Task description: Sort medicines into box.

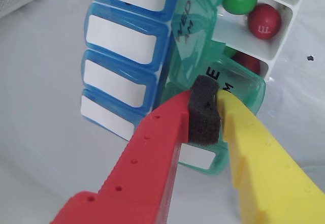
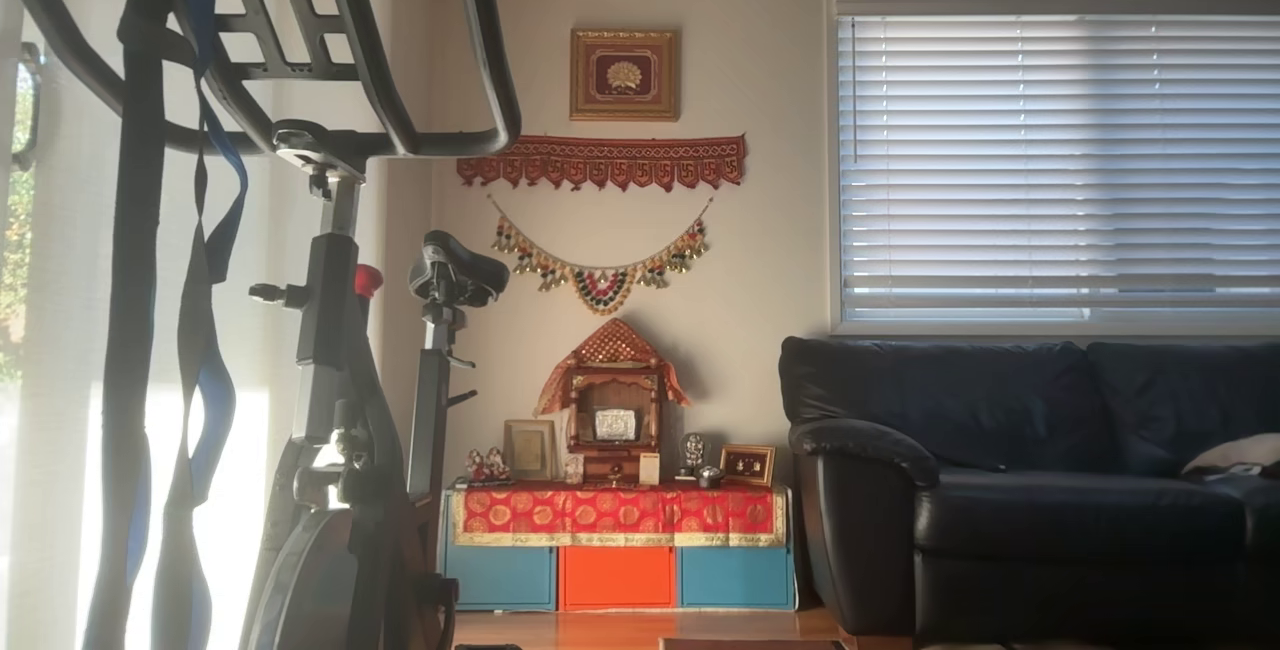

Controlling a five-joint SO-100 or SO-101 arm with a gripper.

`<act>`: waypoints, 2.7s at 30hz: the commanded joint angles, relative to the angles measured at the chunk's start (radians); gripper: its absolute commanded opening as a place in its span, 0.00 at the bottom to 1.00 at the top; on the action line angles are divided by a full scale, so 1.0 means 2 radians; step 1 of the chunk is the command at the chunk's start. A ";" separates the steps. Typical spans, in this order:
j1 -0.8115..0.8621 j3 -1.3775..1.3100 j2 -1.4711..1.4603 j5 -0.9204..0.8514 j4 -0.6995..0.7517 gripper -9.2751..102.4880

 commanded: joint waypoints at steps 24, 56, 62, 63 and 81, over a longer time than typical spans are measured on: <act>0.005 -0.072 0.056 0.002 0.068 0.09; 0.040 0.012 0.095 -0.010 -0.074 0.09; 0.042 -0.018 0.075 -0.018 -0.042 0.09; 0.042 -0.022 0.073 -0.019 -0.038 0.09; 0.044 -0.169 -0.055 -0.028 0.108 0.09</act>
